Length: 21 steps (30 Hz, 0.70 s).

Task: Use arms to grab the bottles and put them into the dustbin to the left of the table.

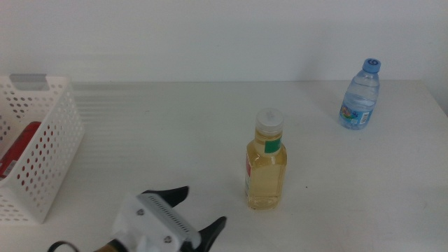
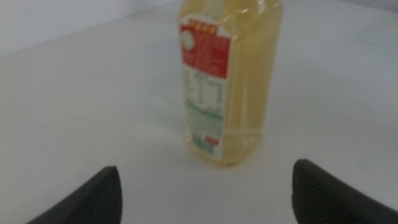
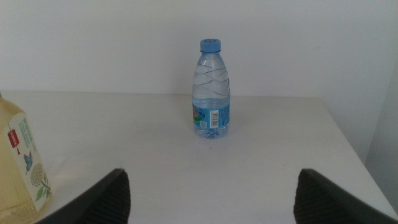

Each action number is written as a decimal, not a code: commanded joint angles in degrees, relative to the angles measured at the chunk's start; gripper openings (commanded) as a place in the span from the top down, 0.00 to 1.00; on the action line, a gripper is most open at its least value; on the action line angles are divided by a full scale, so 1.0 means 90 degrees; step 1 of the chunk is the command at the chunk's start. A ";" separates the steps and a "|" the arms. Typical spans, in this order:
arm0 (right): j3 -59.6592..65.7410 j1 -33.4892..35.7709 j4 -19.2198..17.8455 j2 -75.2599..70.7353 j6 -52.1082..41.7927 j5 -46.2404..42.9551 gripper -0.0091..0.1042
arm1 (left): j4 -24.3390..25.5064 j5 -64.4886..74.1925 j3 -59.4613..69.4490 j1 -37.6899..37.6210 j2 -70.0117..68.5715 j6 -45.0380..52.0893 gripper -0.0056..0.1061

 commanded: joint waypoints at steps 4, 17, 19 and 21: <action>-0.0155 -0.0035 -0.0061 -0.0169 -0.0063 -0.0509 0.27 | 0.0241 -0.1049 -0.0571 -0.0022 0.0068 -0.0374 0.14; -0.0155 -0.0035 -0.0061 -0.0169 -0.0063 -0.0509 0.27 | 0.0542 -0.0168 -0.1714 -0.0022 0.0523 -0.0867 0.14; -0.0155 -0.0035 -0.0061 -0.0169 -0.0063 -0.0509 0.27 | 0.0542 -0.0177 -0.1817 -0.0022 0.0599 -0.0951 0.14; -0.0155 -0.0035 -0.0061 -0.0169 -0.0063 -0.0509 0.27 | 0.0542 -0.0168 -0.1916 -0.0022 0.0659 -0.0951 0.14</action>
